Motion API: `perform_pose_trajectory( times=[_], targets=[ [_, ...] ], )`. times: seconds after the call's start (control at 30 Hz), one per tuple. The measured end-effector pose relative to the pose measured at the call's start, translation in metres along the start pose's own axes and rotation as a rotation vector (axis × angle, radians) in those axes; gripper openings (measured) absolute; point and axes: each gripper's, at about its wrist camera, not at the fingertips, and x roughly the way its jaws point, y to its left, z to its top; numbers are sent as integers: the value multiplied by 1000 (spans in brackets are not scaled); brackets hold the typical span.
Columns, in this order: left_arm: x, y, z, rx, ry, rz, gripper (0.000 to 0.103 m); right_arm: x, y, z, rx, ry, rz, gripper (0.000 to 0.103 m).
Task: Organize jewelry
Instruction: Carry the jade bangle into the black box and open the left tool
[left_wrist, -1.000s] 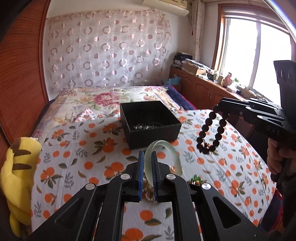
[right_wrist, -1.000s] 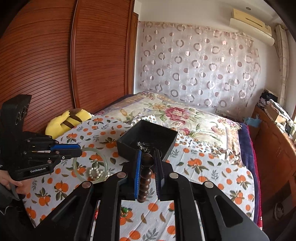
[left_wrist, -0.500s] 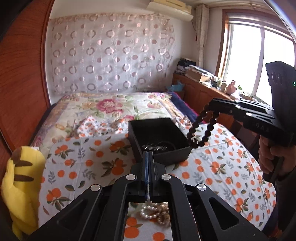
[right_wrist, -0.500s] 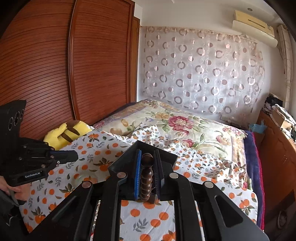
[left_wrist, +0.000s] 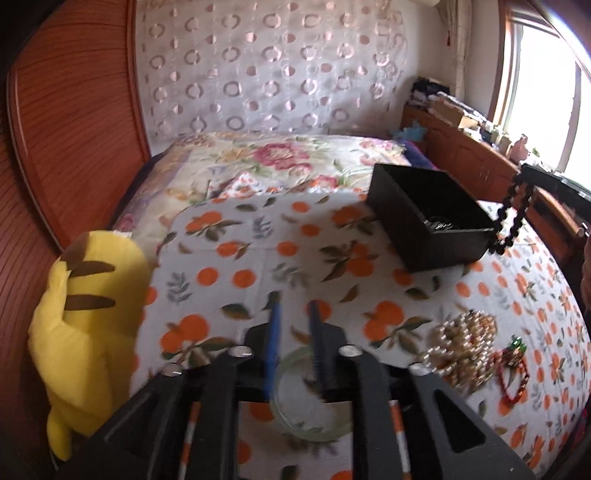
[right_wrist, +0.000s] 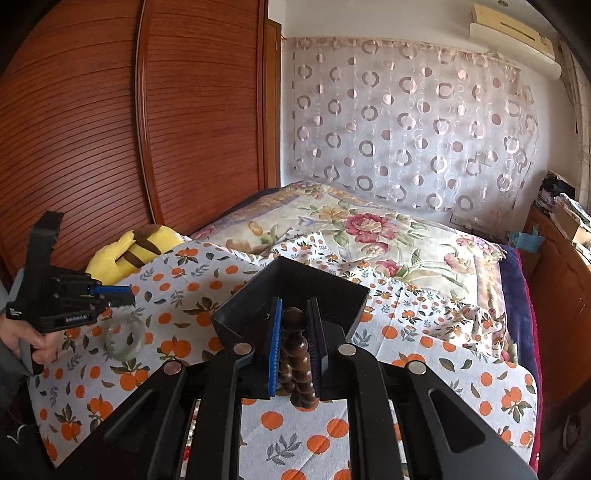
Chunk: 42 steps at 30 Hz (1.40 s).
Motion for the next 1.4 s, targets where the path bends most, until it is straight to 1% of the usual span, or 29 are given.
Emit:
perform_pose_trajectory(
  times=[0.03,0.13,0.2,0.3,0.33,0.37,0.4,0.43,0.47,0.57,0.73,0.8,1.0,1.1,1.2,1.33,1.4],
  targets=[
    [1,2,-2,3,11,5,32,-1,0,3,-2,-4,0,15],
    [5,10,-15,24,69,26,33,-4,-2,8,-7,-16,2,15],
    [8,14,-23,24,93,38,33,-4,-2,9,-10,-20,3,15],
    [18,18,-32,8,130,22,33,-4,0,10,-11,-22,7,15],
    [18,17,-33,12,117,22,33,-4,1,11,-11,-23,8,15],
    [17,16,-34,19,114,20,31,-4,1,11,-11,-23,8,15],
    [18,15,-34,23,111,18,17,-4,1,12,-12,-21,8,15],
    [18,14,-34,25,111,9,8,-4,1,13,-13,-21,7,15],
    [18,12,-33,34,113,-2,7,-4,0,13,-13,-22,7,15],
    [16,4,-31,61,90,10,6,-3,0,14,-10,-26,3,15],
    [5,-3,-13,22,10,-5,6,-1,-5,21,-3,-42,7,15],
    [1,-7,1,4,-31,-19,6,2,-8,24,-2,-45,10,15],
    [-5,-29,45,10,-131,-58,6,16,-20,32,15,-40,20,15],
    [-1,-40,63,18,-153,-80,6,22,-25,32,30,-32,29,15],
    [3,-53,78,35,-171,-99,6,33,-29,27,38,-2,46,15],
    [14,-70,93,53,-171,-124,6,44,-33,18,61,43,63,16],
    [20,-77,98,58,-167,-137,6,46,-34,14,69,52,68,16]
  ],
)
